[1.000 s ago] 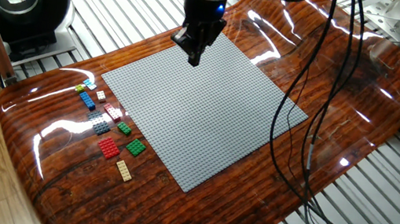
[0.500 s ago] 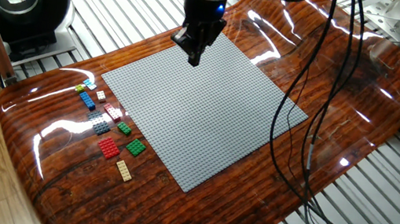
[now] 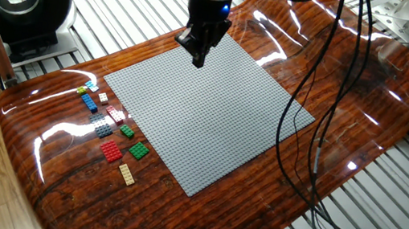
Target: Build with small Lego blocks
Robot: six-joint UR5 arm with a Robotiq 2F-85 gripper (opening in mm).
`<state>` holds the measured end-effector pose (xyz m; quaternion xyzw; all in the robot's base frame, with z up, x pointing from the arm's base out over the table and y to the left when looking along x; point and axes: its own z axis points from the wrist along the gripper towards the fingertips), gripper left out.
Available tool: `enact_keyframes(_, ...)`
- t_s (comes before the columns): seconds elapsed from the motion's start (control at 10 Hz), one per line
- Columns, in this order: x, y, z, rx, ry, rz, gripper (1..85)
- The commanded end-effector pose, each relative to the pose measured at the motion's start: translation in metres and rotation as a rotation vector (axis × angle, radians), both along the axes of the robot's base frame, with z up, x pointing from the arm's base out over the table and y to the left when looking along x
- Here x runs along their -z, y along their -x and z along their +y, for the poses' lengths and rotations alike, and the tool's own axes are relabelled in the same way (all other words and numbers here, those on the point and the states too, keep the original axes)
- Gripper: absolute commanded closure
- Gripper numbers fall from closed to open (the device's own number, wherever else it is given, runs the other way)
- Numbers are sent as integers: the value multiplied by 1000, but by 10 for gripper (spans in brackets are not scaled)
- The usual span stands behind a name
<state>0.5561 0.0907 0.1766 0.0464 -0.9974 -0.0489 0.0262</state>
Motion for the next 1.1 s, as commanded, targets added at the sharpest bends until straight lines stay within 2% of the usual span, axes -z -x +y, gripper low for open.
enact_keyframes(0.0, -2, -2, 6, 18, -16, 0, 847)
enact_keyframes(0.2, 2, -9, 16, 32, -17, -2, 847)
enact_keyframes(0.4, 12, -22, 40, 53, -33, -15, 843)
enact_keyframes(0.5, 16, -28, 45, 60, -12, -22, 843)
enact_keyframes(0.7, 19, -31, 49, 59, -4, -26, 837)
enact_keyframes(0.8, 19, -24, 45, 49, 11, 1, 760)
enact_keyframes(0.9, 18, -19, 44, 42, 15, 20, 733)
enact_keyframes(1.0, 18, -18, 46, 28, 9, 22, 650)
